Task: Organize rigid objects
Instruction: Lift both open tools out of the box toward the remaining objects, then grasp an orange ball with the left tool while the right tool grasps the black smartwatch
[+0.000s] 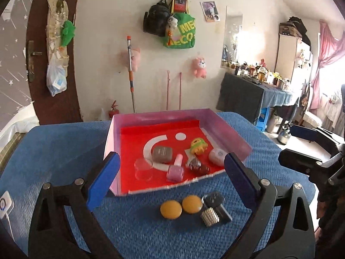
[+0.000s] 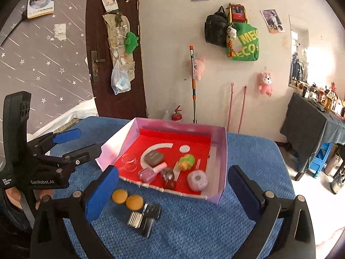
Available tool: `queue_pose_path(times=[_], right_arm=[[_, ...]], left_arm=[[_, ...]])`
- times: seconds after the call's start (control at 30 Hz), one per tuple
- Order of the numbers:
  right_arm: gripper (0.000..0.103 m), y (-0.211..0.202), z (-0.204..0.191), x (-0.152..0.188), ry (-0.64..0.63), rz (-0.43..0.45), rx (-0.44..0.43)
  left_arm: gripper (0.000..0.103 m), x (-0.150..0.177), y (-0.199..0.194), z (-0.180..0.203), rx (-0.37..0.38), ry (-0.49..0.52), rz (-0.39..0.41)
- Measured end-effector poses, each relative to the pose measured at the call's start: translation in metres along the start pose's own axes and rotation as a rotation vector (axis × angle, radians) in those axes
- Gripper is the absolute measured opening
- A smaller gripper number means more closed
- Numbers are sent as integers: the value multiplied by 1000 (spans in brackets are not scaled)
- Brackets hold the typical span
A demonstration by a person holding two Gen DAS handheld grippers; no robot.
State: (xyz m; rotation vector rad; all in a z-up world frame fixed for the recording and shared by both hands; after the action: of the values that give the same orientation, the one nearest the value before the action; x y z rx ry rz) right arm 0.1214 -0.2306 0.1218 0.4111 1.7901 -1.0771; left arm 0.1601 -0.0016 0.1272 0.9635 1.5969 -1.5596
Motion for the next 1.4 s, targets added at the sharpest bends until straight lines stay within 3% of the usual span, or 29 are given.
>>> queue_pose_path(times=[0.27, 0.5, 1.4], right_arm=[[103, 9, -2, 57, 63, -23, 2], [103, 41, 14, 97, 140, -109, 16], [103, 107, 21, 113, 178, -297, 0]], left_arm=[[99, 52, 0, 1, 0, -22, -58], [99, 87, 24, -5, -9, -48, -181], [99, 106, 84, -20, -20, -17, -432]])
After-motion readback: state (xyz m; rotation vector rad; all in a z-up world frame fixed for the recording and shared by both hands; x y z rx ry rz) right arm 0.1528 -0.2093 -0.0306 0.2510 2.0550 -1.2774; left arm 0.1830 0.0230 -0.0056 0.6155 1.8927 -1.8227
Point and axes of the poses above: each gripper's, at about its wrist camera, not at the fingertips, and y roughly the way its jaws point, z to its right, x to its underside, the point moved 6 cm from there along y, roughly the way its jaws point, and after that the axes turned 12 degrees about -x, right-handed, at the moved point
